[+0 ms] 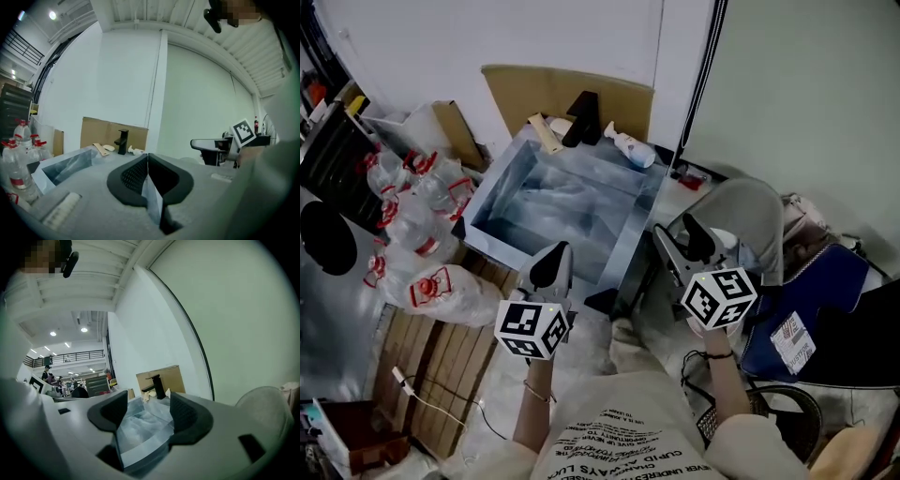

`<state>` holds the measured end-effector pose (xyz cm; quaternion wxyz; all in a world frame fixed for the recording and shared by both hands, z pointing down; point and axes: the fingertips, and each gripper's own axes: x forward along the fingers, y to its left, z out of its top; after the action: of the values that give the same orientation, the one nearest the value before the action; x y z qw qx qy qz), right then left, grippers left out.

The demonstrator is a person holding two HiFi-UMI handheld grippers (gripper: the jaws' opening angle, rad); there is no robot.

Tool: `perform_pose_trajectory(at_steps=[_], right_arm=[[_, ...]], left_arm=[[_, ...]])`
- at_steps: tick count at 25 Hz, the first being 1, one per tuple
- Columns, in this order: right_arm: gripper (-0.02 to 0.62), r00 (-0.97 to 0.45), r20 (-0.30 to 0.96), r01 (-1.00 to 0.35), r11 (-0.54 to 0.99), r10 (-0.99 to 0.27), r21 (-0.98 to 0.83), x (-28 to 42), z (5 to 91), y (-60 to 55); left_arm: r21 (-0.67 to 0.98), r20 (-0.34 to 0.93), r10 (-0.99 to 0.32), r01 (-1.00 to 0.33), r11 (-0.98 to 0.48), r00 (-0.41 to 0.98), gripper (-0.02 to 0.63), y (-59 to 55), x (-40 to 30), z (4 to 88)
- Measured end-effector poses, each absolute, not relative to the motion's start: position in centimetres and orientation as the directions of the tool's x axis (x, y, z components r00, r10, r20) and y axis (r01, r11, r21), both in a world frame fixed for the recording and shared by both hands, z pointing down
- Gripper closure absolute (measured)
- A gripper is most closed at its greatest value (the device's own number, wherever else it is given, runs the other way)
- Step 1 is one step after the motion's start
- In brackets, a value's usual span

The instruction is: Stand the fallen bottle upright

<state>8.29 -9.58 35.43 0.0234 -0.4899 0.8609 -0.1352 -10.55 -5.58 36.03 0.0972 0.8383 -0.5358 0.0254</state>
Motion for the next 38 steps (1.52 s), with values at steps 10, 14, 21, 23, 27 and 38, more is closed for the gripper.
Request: perform_pose_trajectory(at_steps=[10,14,21,23,27,38], right_arm=[[0.319,-0.557,0.129,-0.817,0.515,-0.82,-0.259,7.6,36.7,-18.0],[0.321,-0.574,0.142,-0.809,0.532,-0.806,-0.25,7.0,37.3,-21.2],[0.32,-0.596,0.191,-0.801,0.56,-0.78,-0.21,5.9,38.5,-26.0],[0.32,-0.6,0.219,-0.8,0.569,-0.77,-0.192,5.5,39.0,-27.4],[0.321,-0.599,0.276,-0.799,0.583,-0.752,-0.147,4.8,39.8,-30.1],[0.319,-0.59,0.431,-0.775,0.629,-0.683,-0.064,3.1,42.3,-36.0]], left_arm=[[0.163,0.208,-0.87,-0.893,-0.421,0.448,0.581,-12.4,-8.3,38.2],[0.158,0.215,-0.868,-0.893,-0.42,0.447,0.581,-15.0,-8.0,38.4],[0.164,0.219,-0.876,-0.901,-0.402,0.43,0.581,-19.1,-8.5,39.0],[0.168,0.222,-0.877,-0.903,-0.396,0.426,0.581,-20.1,-8.6,39.2],[0.182,0.234,-0.875,-0.903,-0.389,0.424,0.581,-21.8,-8.8,39.8],[0.214,0.261,-0.844,-0.881,-0.422,0.468,0.581,-25.8,-7.9,41.7]])
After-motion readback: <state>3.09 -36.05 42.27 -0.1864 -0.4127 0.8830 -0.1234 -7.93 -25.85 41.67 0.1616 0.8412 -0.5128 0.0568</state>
